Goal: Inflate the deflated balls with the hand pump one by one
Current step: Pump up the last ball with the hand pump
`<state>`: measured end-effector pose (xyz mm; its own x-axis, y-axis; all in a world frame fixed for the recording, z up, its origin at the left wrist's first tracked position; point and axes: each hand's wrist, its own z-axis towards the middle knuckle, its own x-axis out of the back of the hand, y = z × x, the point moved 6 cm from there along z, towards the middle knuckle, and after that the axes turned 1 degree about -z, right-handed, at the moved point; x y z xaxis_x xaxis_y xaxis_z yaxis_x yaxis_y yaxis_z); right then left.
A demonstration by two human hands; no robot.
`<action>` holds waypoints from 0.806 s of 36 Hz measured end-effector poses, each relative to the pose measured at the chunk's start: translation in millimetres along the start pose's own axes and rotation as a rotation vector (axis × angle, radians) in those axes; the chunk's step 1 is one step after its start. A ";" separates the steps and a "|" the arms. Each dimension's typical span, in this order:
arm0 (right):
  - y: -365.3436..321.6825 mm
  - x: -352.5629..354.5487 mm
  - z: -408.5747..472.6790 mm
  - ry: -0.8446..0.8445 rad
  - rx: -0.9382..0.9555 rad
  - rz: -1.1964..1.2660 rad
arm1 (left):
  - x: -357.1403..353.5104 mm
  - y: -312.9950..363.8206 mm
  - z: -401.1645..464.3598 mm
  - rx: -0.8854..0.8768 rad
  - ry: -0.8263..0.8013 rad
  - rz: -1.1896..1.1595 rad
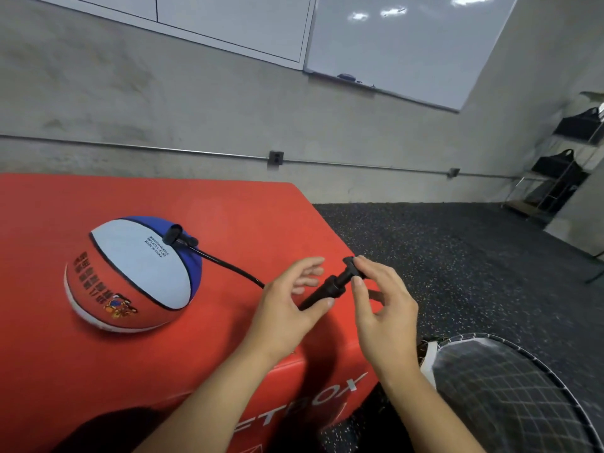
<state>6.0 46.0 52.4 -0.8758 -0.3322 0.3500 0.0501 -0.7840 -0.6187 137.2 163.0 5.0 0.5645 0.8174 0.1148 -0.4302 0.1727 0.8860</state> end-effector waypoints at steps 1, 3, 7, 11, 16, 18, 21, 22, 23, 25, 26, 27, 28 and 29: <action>1.0 -2.3 -1.6 -0.015 0.004 -0.007 | -0.6 -1.2 0.3 0.001 -0.003 0.002; 1.0 -7.2 -4.2 -0.041 0.005 -0.001 | -2.4 -3.3 0.6 0.004 -0.007 -0.001; -6.9 -10.3 -4.8 -0.068 0.031 -0.014 | -4.7 -0.8 -0.4 -0.025 -0.002 0.005; -16.3 -8.5 -2.2 -0.093 0.058 -0.027 | -1.8 5.6 -1.5 -0.054 0.036 0.020; -30.5 17.3 15.8 0.028 0.065 0.010 | -3.3 7.0 -4.1 -0.054 0.012 0.030; -38.0 34.4 30.0 0.086 0.055 0.038 | -3.6 6.2 -4.4 -0.045 0.007 0.025; -46.6 57.3 49.4 0.112 0.060 0.043 | -3.6 3.8 -4.0 -0.024 -0.005 0.032; -47.4 63.1 54.0 0.116 0.057 0.046 | -3.9 2.7 -3.7 -0.018 -0.011 0.032; -48.1 67.4 56.9 0.119 0.056 0.047 | -3.8 2.2 -3.8 -0.016 -0.014 0.029; -49.1 69.3 58.3 0.113 0.069 0.030 | -3.0 2.1 -3.8 -0.014 -0.013 0.027; -49.0 68.7 57.0 0.114 0.069 0.025 | -2.8 1.6 -3.9 -0.010 -0.016 0.029; -48.5 67.8 55.0 0.121 0.065 0.030 | -2.7 1.3 -4.1 -0.007 -0.021 0.030; -48.0 66.4 53.0 0.128 0.062 0.041 | -2.2 1.4 -4.2 -0.004 -0.024 0.028; -47.6 64.8 50.9 0.133 0.063 0.049 | -1.6 1.7 -4.4 0.000 -0.030 0.024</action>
<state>-28.7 35.1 140.3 -0.9273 -0.3017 0.2217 0.1206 -0.8014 -0.5859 132.5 164.4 4.3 0.5748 0.8045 0.1495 -0.4438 0.1530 0.8830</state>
